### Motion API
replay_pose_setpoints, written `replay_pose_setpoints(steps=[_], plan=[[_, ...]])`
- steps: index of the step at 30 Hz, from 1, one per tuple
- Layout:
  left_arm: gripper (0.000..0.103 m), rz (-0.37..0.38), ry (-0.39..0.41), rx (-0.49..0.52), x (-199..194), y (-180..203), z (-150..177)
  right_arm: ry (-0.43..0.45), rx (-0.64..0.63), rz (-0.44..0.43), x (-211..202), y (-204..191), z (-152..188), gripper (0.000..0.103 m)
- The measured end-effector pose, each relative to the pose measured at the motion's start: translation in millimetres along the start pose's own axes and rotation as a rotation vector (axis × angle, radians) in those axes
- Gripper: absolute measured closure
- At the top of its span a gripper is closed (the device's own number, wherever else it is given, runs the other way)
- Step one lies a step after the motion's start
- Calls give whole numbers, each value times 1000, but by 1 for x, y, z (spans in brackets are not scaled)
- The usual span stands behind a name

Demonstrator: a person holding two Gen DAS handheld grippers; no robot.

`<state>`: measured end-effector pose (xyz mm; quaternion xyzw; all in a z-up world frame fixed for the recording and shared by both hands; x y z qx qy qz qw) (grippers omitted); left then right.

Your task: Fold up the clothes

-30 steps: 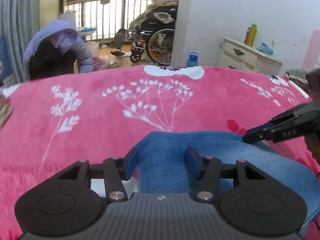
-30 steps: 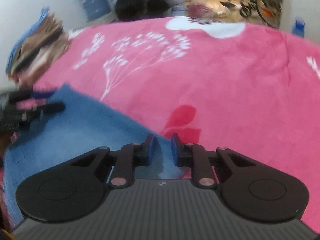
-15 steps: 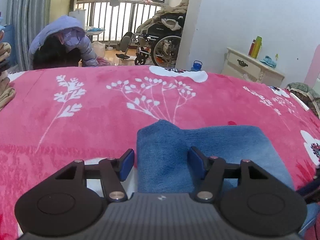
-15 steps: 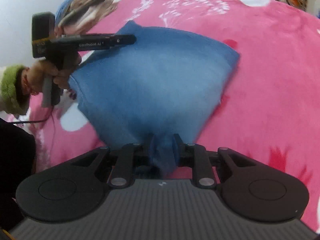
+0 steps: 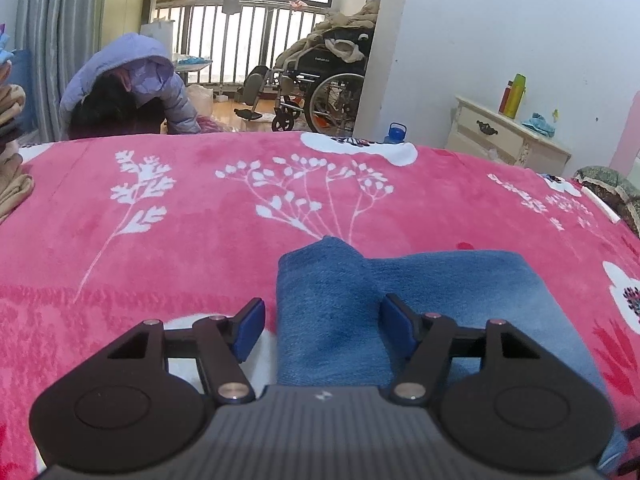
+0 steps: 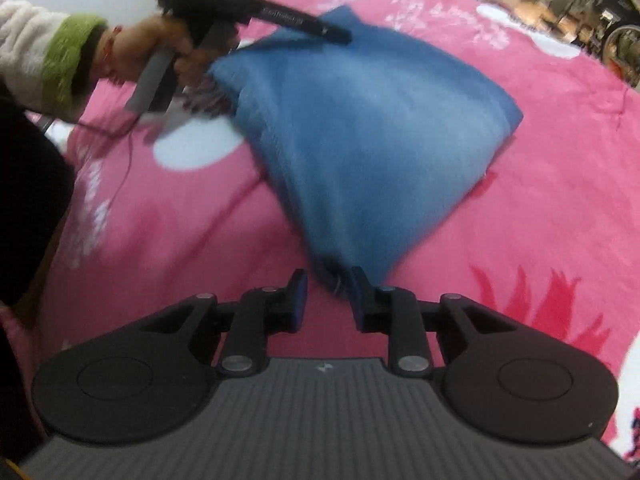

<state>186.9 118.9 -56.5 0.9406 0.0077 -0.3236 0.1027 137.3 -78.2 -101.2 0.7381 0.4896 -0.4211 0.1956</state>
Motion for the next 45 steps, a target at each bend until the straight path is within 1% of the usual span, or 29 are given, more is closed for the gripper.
replay_pose_setpoints(steps=[3,5,7,8,10,13,14,15,17,18,19,20,21,23,25,26,27,28,30,31,33,35,37,39,41,42,44,45], plan=[[36,5,-1,-13,2,-2,0,33,-13,21,-23,4,-9,83],[36,6,1,-18,1,-2,1,111,-5,17,-35,4,-23,83],[36,4,1,-18,1,-2,1,189,-1,-7,-36,0,-39,83],[36,4,-1,-18,2,-2,1,199,-21,-17,-29,-4,-44,83],[36,1,-3,-15,2,-1,0,187,-88,-35,-6,-17,-50,83],[35,2,-3,-9,1,0,1,116,-242,-17,21,-45,-30,82],[34,3,-1,-10,1,0,1,86,-272,-36,23,-51,-26,82],[35,3,0,-10,0,0,1,55,-289,-70,23,-55,-23,85],[35,11,-6,-34,2,-3,0,3,-309,-133,20,-62,-18,86],[35,16,-8,-37,0,-3,-2,-5,-338,-128,16,-65,-18,86],[35,21,-10,-40,-1,-4,-4,-9,-386,-104,12,-67,-19,86],[37,26,-12,-43,-3,-5,-7,4,-389,-83,6,-64,-24,86],[42,28,1,-41,-11,-4,-10,40,-322,-80,-4,-51,-35,86],[46,32,33,-40,-30,-3,-16,125,-139,-94,-23,-21,-60,86],[46,88,62,-16,-57,4,-16,198,-14,-82,-33,2,-78,86],[46,116,76,-3,-70,7,-15,215,13,-56,-31,9,-83,86],[49,145,74,44,-80,14,-11,223,29,-27,-26,14,-87,85],[51,174,60,104,-87,23,-4,216,39,-19,-19,16,-88,85],[54,217,3,224,-92,39,16,175,42,-58,1,9,-81,85],[55,224,-35,270,-90,44,29,147,32,-84,12,2,-75,85],[55,188,-47,338,-85,46,51,106,-3,-101,29,-11,-64,86],[55,193,-12,372,-86,43,60,84,-26,-109,31,-19,-61,86],[55,199,-26,356,-87,41,54,107,-21,-106,18,-15,-68,87],[55,208,-43,344,-90,41,44,170,43,-74,1,5,-80,87],[55,212,-14,362,-97,42,32,227,117,4,-7,32,-89,85],[52,211,8,366,-99,42,26,241,140,51,-6,44,-92,85],[49,194,25,362,-92,42,19,247,170,138,7,68,-95,85],[49,178,7,359,-84,41,20,221,190,163,21,78,-92,85]])
Point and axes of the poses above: each gripper's, at about its wrist camera, not at the fingertips, and x roughly the way its jaws point, y to its right, z to its underside, the point moved 3 cm from there along x, roughly the way its jaws point, and after that the axes turned 4 degrees about -x, right-handed, at the moved point
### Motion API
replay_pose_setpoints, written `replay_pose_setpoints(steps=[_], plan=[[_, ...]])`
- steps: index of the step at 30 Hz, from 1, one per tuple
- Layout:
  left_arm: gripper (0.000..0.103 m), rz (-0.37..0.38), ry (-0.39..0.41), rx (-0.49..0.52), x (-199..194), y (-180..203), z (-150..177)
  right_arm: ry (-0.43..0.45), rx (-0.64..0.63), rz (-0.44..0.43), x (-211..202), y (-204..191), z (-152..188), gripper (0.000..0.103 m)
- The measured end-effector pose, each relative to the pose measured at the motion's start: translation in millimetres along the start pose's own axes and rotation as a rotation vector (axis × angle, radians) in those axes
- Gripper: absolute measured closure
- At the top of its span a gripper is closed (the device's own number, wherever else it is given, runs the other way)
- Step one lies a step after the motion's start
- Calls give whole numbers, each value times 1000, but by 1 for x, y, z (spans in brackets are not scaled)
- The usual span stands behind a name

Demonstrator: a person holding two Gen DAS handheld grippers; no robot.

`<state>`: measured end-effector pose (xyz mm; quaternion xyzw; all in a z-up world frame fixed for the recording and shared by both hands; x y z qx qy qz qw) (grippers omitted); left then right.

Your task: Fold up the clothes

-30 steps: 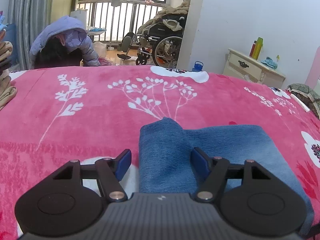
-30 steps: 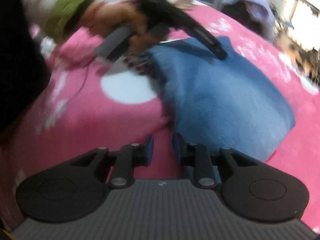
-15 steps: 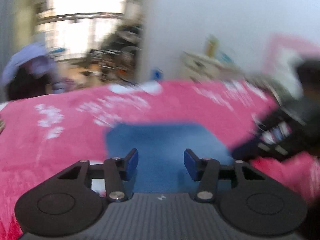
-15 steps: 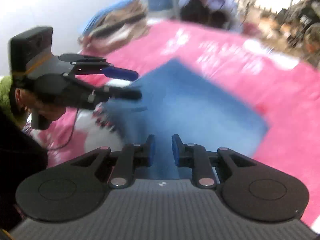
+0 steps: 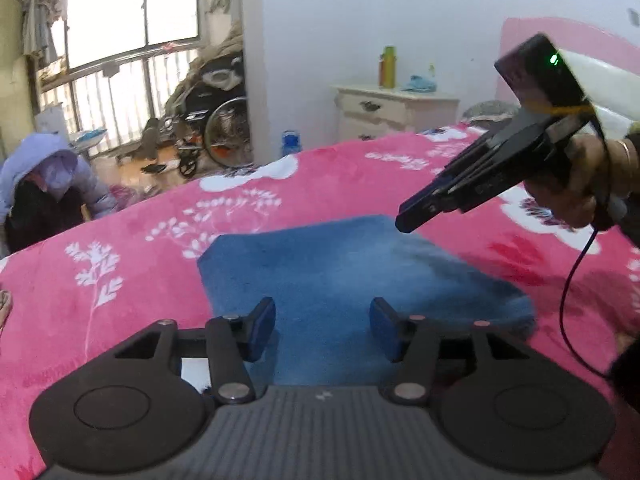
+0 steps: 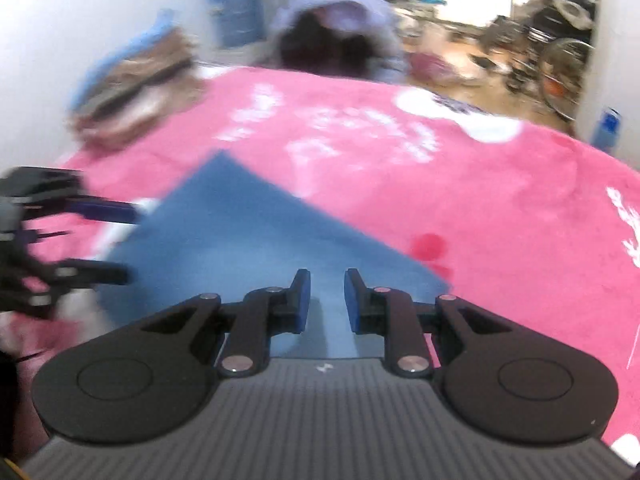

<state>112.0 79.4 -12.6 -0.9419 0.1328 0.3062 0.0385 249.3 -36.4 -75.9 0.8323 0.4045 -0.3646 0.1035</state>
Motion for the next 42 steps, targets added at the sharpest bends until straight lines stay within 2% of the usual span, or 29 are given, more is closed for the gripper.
replay_pose_setpoints(steps=[2,5,8,10,12,14,16,18,19,22,26,28,30,31,33,36,38,40,41,42], plan=[[47,0,-41,-21,17,-6,15,-51,33,31,25,12,12,85],[47,4,-24,-81,16,-9,23,-60,58,29,29,15,19,85],[49,2,-49,-75,10,-8,13,-46,75,26,11,13,11,84],[49,29,-22,-55,-1,-10,0,-24,95,14,9,17,2,84],[43,42,25,-17,0,-12,-18,-8,95,18,11,17,-5,82],[43,41,22,8,22,-16,-28,-29,101,43,29,24,-10,79],[43,33,-46,11,57,-24,-27,-66,152,37,51,36,-5,77],[43,32,-97,-16,80,-35,-20,-64,197,33,49,43,-7,77],[43,35,-85,-23,81,-37,-19,-62,218,32,47,46,-9,77],[43,34,-78,-71,70,-37,-22,-46,233,17,13,42,-11,77],[44,42,-43,-156,37,-37,-35,-125,228,-102,-33,14,4,76],[42,64,-40,-181,18,-29,-34,-156,210,-164,-45,-6,19,72],[38,79,-75,-193,10,-19,-25,-193,180,-194,-42,-26,38,62],[38,72,-118,-191,11,-11,-13,-215,155,-168,-34,-33,47,61],[36,13,-159,-158,18,4,5,-252,118,-109,-17,-44,60,59],[35,-74,-107,-57,14,23,8,-263,126,-59,-20,-48,52,59],[36,-92,-102,-104,3,22,0,-242,143,-24,-35,-50,46,58],[35,-99,-85,-156,-13,22,-9,-241,195,-13,-52,-52,44,51],[30,-106,-85,-161,-20,27,-14,-242,224,-10,-61,-53,44,46],[20,-113,-84,-165,-27,31,-18,-249,236,-16,-68,-56,45,43]])
Point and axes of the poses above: each gripper's, at about its wrist camera, not at the fingertips, and x roughly the way its jaws point, y to its right, z to its underside, the point moved 3 cm from there along x, roughly the way its jaws point, and after that the axes turned 4 degrees about -x, right-handed, at the moved point
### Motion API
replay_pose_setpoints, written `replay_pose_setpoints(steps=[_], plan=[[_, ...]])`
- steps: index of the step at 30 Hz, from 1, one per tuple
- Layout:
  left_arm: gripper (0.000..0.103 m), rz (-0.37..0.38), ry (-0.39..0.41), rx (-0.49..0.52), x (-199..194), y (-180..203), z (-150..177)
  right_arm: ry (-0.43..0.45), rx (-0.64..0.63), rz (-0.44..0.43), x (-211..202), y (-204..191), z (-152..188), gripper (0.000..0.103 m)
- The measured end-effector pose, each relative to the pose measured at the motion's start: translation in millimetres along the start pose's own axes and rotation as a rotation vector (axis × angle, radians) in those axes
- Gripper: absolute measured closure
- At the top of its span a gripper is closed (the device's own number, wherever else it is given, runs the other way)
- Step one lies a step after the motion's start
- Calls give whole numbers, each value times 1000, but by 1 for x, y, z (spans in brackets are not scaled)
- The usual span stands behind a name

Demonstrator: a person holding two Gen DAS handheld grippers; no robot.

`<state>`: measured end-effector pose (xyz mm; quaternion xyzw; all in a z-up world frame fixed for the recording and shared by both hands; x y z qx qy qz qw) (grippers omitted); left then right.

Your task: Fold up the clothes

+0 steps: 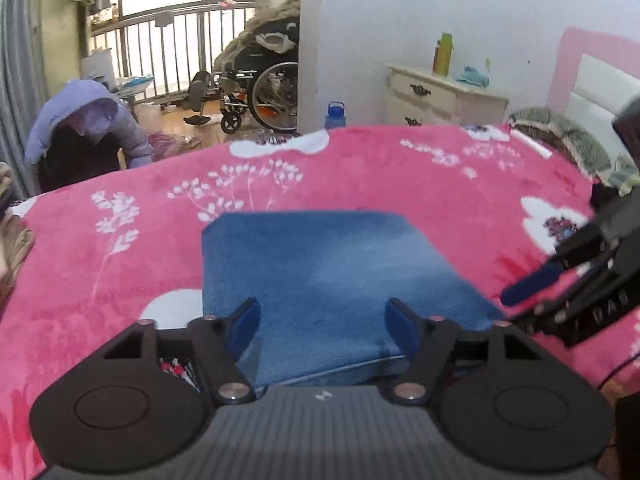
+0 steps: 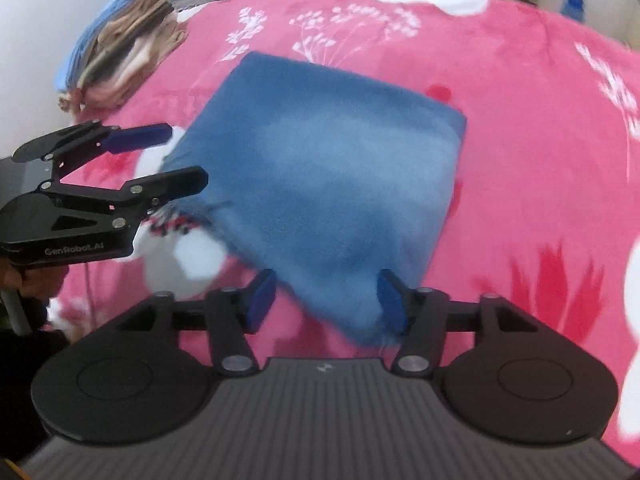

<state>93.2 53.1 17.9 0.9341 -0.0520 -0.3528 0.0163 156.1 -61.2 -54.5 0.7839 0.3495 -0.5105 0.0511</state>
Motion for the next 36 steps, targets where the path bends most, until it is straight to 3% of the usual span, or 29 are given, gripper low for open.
replay_pose_setpoints(steps=[2,5,11,17,21,24,27,36], plan=[[9,-25,5,-11,-14,9,-5,-14,-9,-9,-8,-8,9,35],[8,-80,-8,-25,-19,25,-8,-19,-39,25,-9,-17,22,26],[7,-144,-128,-103,-10,34,-3,-70,80,63,-3,-13,40,23],[7,-325,-198,-80,-5,32,13,-99,219,134,7,-4,56,17],[7,-291,-244,-176,-3,22,17,-121,247,163,14,-4,61,17],[7,-308,-251,-213,0,15,20,-115,235,188,17,-6,59,17],[7,-357,-263,-196,4,10,22,-108,214,209,18,-9,57,16],[7,-340,-301,-196,5,15,28,-76,163,267,16,-18,53,16]])
Point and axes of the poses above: each gripper's, at about its wrist camera, not at the fingertips, and x roughly the way its jaws point, y to its right, z to its underside, the point moved 3 cm from there along x, roughly the way its jaws point, and after that the axes turned 4 degrees about -x, right-handed, at the moved point
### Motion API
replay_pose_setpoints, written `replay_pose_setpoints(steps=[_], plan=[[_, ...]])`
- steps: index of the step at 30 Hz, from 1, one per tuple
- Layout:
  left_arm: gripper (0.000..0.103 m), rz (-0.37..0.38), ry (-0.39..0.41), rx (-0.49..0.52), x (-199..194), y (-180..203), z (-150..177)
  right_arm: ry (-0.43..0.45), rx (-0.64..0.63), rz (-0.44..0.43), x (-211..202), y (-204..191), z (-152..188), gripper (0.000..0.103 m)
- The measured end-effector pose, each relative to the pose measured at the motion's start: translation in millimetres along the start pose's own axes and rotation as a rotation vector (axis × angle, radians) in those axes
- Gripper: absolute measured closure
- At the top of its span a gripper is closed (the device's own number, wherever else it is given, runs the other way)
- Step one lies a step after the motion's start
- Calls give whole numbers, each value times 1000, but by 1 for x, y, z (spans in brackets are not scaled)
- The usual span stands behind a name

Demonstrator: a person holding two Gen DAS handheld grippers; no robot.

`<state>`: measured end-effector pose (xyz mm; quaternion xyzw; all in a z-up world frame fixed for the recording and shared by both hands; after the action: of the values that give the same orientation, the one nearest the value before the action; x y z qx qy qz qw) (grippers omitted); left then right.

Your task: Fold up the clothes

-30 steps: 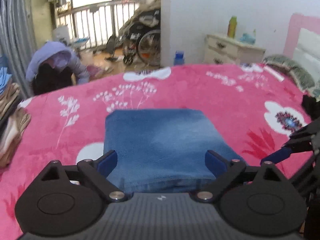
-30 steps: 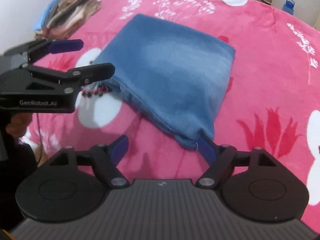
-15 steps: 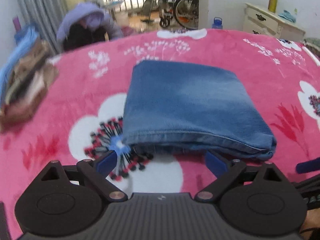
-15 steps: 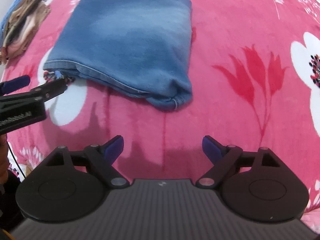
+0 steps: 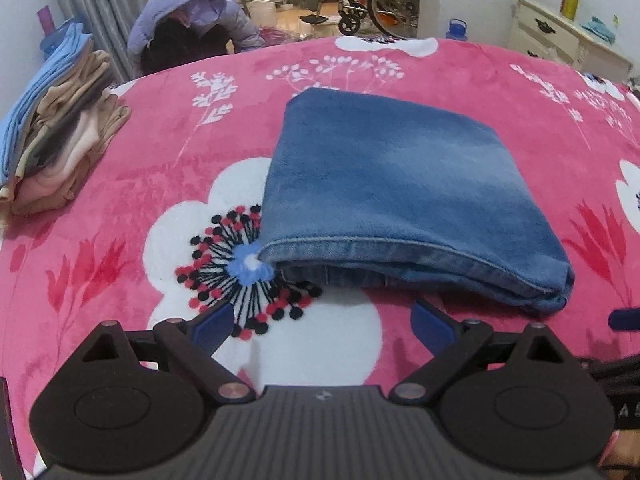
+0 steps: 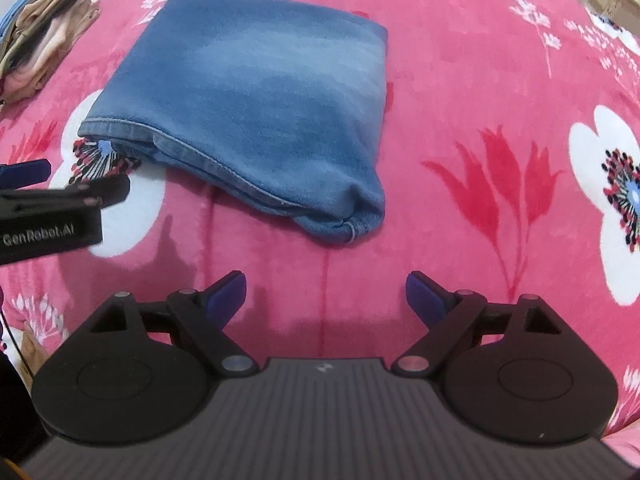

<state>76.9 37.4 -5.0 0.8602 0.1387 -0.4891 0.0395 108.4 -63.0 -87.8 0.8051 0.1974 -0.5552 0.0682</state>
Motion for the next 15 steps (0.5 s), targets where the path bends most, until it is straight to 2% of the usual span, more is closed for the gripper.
replay_pose_setpoints(steps=[5,15], plan=[[7,-6,-22,51,2,6,5,-1,10,2,-1,-1,-1,16],[7,-1,-39,36,5,8,7,-12,18,9,4,-4,-2,16]])
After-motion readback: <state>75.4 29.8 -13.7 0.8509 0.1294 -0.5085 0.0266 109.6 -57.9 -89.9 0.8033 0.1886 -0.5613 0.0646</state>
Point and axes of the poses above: each gripper's, at about its wrist camera, not at the fingertips, and x roughly the way its jaws point, y to its right, z to its underside, the point moved 3 cm from there along x, roughly the way its jaws point, and after that the axes turned 4 degrees about -x, right-handed, at the moved point
